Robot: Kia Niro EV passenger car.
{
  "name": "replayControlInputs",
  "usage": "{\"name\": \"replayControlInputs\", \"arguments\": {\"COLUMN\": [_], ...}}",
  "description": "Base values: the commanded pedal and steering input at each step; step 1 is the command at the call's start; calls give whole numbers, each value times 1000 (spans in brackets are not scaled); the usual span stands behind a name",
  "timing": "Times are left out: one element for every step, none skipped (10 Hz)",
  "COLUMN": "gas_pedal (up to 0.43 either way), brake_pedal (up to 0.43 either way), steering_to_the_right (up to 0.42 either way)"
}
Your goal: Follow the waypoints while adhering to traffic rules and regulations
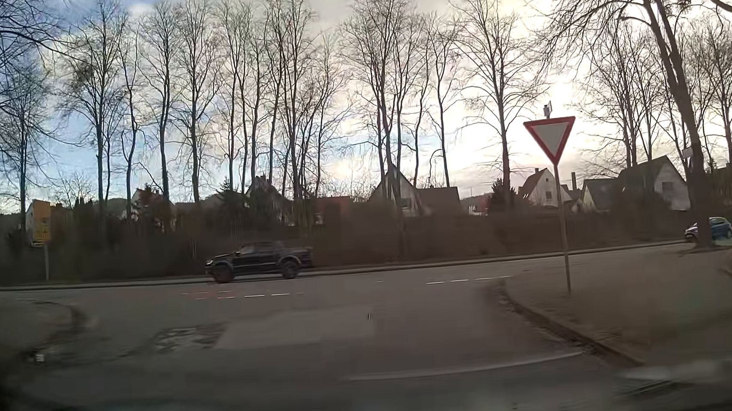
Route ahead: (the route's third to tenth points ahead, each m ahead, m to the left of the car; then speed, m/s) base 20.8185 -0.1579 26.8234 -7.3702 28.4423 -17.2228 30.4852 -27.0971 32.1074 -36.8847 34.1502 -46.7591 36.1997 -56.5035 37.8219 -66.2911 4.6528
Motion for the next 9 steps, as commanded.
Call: {"name": "replayControlInputs", "arguments": {"gas_pedal": [0,0,0,0,0,0,0,0,0], "brake_pedal": [0,0,0,0,0,0,0,0,0], "steering_to_the_right": [-12,-12,-12,-13,-14,-14,-15,-15,-13]}}
